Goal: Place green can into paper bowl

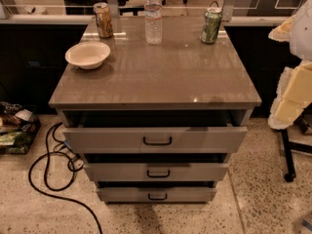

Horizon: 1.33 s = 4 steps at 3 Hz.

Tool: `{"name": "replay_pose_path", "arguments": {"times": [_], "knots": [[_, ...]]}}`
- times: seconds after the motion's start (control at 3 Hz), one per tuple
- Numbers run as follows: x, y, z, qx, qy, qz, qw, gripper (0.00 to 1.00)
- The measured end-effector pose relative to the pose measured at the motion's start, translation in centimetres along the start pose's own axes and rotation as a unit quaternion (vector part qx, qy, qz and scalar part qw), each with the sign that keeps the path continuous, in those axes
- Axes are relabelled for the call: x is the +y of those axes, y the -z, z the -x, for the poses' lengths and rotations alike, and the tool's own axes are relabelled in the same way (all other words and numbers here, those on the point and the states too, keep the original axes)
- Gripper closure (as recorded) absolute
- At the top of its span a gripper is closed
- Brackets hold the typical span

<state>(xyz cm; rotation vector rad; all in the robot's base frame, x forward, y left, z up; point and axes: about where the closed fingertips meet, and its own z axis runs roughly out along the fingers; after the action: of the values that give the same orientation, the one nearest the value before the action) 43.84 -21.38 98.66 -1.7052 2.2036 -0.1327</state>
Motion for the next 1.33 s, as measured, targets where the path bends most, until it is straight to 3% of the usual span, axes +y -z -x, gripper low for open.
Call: {"name": "replay_pose_path", "arguments": {"times": [0.67,1.0,1.33], "knots": [[-0.6,-0.3,-0.1,-0.009,-0.008,-0.010,0.9999,0.00],[-2.9,-3.2,-2.0,-0.059,-0.069,-0.033,0.9953,0.00],[-6.0,-5.4,-3.6,-0.126,-0.133,-0.072,0.9804,0.00]]}}
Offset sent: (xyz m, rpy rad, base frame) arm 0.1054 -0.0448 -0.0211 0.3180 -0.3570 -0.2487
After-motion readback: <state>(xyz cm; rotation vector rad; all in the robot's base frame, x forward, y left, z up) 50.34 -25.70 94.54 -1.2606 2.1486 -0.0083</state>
